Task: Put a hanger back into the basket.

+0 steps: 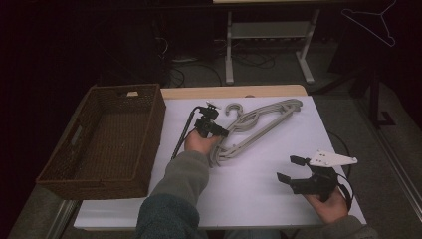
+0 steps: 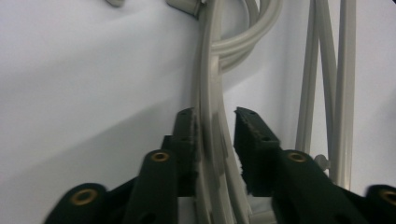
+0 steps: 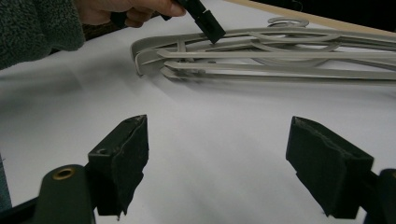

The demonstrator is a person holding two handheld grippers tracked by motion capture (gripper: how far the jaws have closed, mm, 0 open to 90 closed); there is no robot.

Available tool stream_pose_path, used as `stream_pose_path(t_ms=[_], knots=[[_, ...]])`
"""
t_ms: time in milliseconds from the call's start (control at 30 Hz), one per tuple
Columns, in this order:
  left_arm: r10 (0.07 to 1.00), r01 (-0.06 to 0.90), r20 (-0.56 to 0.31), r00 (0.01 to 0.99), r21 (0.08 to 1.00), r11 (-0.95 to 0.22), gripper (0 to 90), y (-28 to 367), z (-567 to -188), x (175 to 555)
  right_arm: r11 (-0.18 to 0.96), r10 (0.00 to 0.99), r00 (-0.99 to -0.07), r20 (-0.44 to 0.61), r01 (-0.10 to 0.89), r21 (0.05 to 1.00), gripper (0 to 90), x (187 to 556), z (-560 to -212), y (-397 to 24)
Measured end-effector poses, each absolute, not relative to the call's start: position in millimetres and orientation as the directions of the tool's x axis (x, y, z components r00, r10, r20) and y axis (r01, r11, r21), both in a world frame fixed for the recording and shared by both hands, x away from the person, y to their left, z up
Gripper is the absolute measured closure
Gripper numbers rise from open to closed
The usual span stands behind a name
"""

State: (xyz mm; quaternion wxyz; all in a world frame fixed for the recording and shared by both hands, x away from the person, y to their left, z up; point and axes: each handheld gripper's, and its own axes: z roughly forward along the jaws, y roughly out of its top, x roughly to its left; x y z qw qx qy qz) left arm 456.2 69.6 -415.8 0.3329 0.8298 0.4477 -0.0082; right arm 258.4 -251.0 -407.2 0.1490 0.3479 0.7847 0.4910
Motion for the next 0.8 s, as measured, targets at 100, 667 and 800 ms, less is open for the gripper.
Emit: stream_pose_path(t_ms=[100,667,800], knots=[[0.733,0.758,-0.333,0.593,0.537,-0.370,72.7,69.4,-419.0,457.6,0.276,0.691,-0.714,0.109,0.400,0.874,20.3,258.4,-407.4,-251.0],[0.740,0.812,-0.417,0.528,0.503,-0.296,81.9,76.9,-419.9,461.4,0.277,0.687,-0.717,0.118,0.408,0.870,20.3,258.5,-408.2,-250.9],[0.735,0.815,-0.432,0.523,0.506,-0.282,82.0,78.9,-419.5,461.3,0.278,0.687,-0.718,0.118,0.409,0.869,20.3,258.5,-408.4,-251.1]])
